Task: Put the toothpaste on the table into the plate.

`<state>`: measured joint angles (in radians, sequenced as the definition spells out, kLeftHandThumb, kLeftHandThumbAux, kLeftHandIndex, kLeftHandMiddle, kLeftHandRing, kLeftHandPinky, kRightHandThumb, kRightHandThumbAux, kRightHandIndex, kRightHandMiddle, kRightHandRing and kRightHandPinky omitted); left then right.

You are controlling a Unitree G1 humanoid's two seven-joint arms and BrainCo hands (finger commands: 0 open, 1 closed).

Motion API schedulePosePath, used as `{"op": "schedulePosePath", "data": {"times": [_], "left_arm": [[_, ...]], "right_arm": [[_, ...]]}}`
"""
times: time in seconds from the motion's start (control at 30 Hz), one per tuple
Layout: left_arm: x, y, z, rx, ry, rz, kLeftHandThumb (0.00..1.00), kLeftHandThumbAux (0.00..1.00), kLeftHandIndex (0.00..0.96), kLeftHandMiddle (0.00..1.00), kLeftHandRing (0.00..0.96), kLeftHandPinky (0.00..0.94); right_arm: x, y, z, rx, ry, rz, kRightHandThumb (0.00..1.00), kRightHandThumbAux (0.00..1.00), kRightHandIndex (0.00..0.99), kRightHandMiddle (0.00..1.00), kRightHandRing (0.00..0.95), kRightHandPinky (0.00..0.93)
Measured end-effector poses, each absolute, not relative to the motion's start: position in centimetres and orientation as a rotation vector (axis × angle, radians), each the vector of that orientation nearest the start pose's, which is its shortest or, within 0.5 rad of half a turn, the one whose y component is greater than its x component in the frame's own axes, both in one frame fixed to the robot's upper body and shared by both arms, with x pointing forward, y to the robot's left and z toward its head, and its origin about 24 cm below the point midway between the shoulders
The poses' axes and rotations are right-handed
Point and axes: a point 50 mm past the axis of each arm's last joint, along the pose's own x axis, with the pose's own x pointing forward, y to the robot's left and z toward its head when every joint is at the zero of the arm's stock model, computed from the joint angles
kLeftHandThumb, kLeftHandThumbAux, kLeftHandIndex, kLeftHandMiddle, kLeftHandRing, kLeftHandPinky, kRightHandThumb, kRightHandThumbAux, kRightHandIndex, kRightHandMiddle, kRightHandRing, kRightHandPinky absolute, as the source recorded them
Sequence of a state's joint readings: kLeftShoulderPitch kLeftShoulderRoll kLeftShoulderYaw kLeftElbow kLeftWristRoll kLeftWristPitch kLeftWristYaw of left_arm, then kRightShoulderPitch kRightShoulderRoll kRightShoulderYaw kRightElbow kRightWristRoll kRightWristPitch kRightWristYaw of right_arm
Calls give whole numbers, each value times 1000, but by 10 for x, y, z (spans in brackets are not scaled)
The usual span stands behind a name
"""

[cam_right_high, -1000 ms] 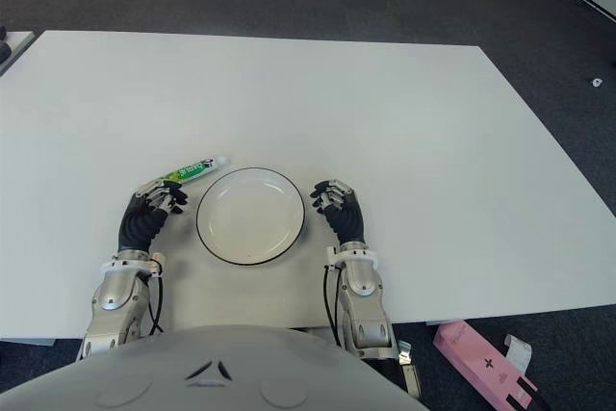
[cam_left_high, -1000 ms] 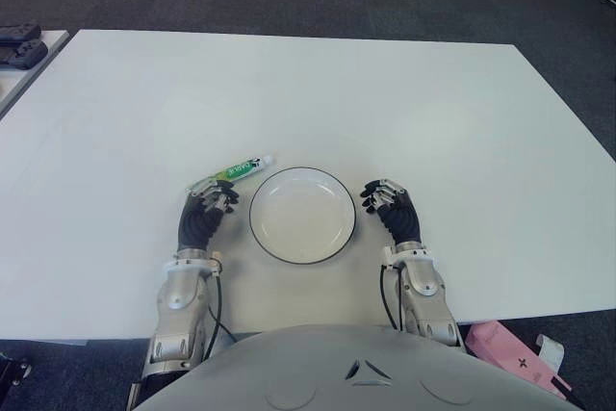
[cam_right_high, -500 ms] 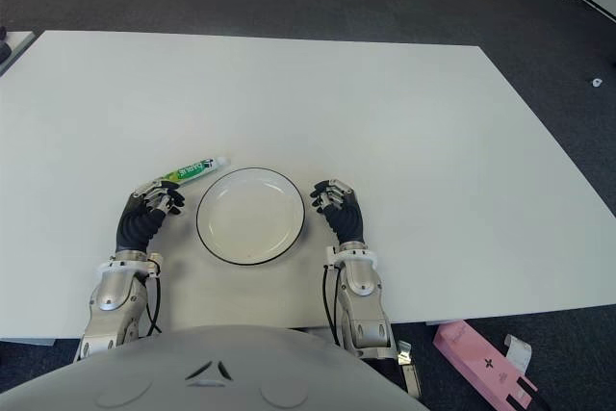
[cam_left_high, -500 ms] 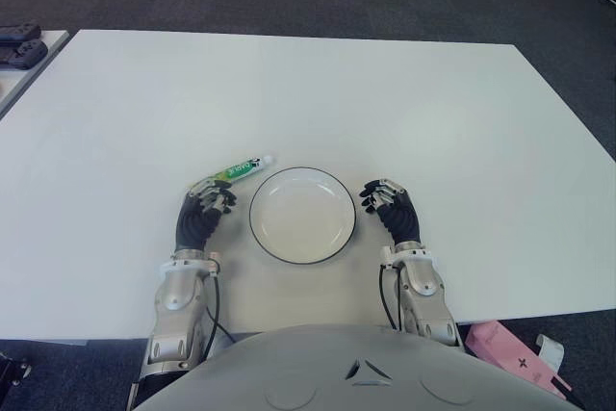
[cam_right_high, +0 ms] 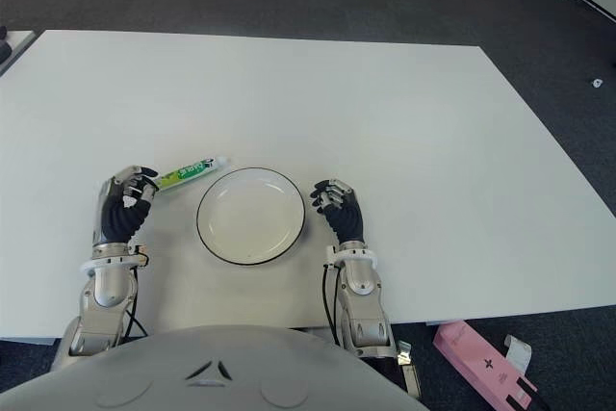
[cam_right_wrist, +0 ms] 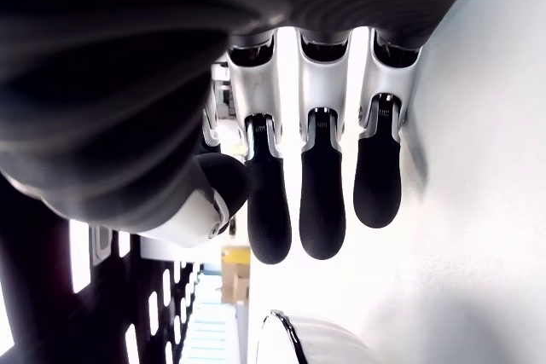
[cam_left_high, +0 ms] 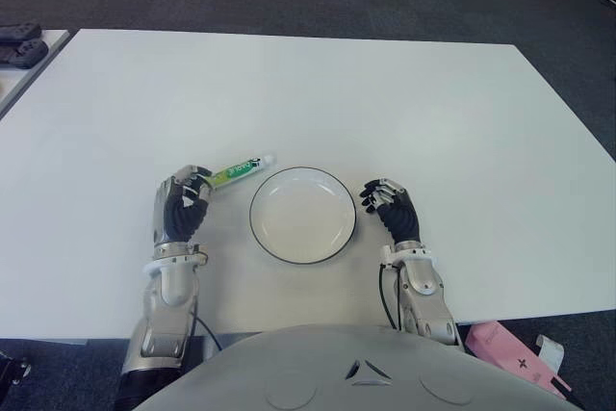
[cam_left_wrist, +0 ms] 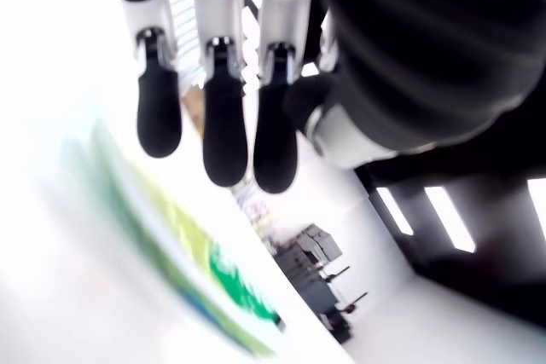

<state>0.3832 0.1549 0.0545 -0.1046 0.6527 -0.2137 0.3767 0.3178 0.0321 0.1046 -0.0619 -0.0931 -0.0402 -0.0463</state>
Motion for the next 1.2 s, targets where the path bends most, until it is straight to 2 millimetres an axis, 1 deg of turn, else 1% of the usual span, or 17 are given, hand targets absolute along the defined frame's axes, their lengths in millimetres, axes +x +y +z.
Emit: {"op": "schedulePosePath", "data": {"times": [0.07, 0.1, 0.17, 0.2, 0.23, 0.27, 0.33, 0.37, 0.47, 0.57, 0.73, 0.87, 0.97, 1.07, 1.2], "left_arm": [[172, 210, 27, 893, -79, 293, 696, 718, 426, 475, 468, 440], [174, 211, 29, 919, -87, 288, 696, 718, 425, 466, 459, 430], [176, 211, 32, 960, -98, 276, 693, 711, 418, 382, 390, 392], [178, 211, 34, 982, -100, 262, 653, 677, 382, 363, 375, 385], [180, 210, 35, 1009, -99, 241, 605, 600, 311, 320, 339, 367], [182, 211, 35, 1031, -93, 224, 574, 550, 266, 292, 316, 355], [185, 212, 35, 1086, -73, 191, 555, 484, 198, 241, 272, 319], [186, 214, 35, 1109, -60, 180, 551, 444, 152, 199, 233, 288], [192, 218, 35, 1179, -19, 150, 547, 387, 78, 130, 169, 241], [197, 221, 35, 1227, 20, 126, 552, 323, 25, 65, 113, 199], [206, 223, 35, 1266, 85, 66, 560, 267, 4, 16, 64, 151], [216, 221, 35, 1298, 138, -28, 556, 221, 0, 3, 16, 66], [222, 219, 36, 1321, 148, -81, 545, 192, 0, 0, 5, 22], [230, 218, 36, 1351, 141, -117, 530, 160, 0, 0, 1, 7], [239, 219, 30, 1396, 141, -171, 511, 128, 0, 0, 0, 1]], "right_arm": [[186, -137, -7, -48, 200, -25, 708, 725, 431, 538, 546, 550], [186, -137, -7, -47, 200, -25, 708, 725, 431, 538, 546, 550], [186, -137, -7, -47, 200, -27, 708, 725, 431, 539, 547, 551], [186, -137, -7, -47, 199, -28, 708, 725, 431, 539, 547, 551], [186, -137, -7, -47, 198, -30, 708, 725, 431, 540, 546, 550], [186, -137, -7, -47, 198, -31, 708, 725, 431, 540, 545, 549], [186, -137, -7, -47, 196, -31, 708, 725, 431, 540, 544, 547], [186, -137, -7, -47, 196, -31, 708, 725, 431, 541, 544, 547], [186, -137, -7, -47, 196, -33, 708, 725, 431, 541, 543, 545], [186, -137, -8, -47, 196, -32, 708, 724, 431, 543, 543, 545], [186, -137, -8, -46, 194, -33, 708, 724, 432, 543, 544, 542], [187, -137, -7, -46, 194, -34, 708, 724, 432, 543, 545, 545], [187, -137, -7, -46, 193, -35, 708, 725, 432, 539, 543, 544], [187, -137, -7, -46, 193, -35, 708, 725, 431, 535, 541, 542], [187, -138, -7, -47, 191, -36, 708, 725, 431, 532, 539, 540]]}}
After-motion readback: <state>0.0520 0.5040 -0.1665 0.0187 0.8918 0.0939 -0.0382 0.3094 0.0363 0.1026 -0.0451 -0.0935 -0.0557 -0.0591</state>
